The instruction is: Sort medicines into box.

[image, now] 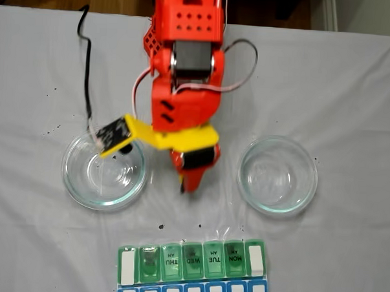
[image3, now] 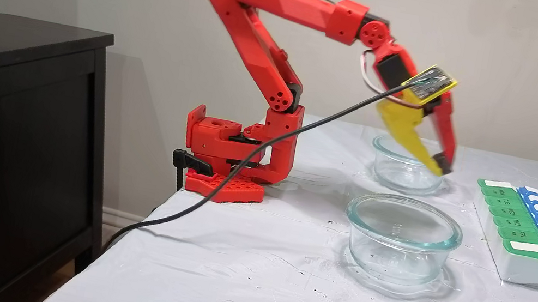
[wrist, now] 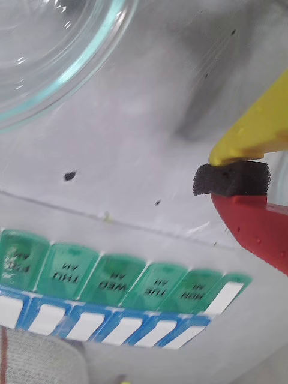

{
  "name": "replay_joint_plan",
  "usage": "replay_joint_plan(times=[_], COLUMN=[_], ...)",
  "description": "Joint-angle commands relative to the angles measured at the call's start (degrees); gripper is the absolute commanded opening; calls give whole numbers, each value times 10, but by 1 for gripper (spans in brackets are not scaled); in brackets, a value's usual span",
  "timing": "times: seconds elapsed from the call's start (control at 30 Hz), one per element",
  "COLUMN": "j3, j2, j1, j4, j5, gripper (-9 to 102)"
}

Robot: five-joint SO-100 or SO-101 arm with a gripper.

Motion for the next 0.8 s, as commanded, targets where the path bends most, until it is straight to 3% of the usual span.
replay_joint_plan(times=[0.0, 0.3, 0.5, 0.77], j3=[81, 157, 147, 146], j2=[200, 205, 205, 205], j1=[-16, -38, -34, -28], j4=[52, 169, 258, 260], j5=[-4, -94, -73, -69], gripper=[0, 1, 2, 0])
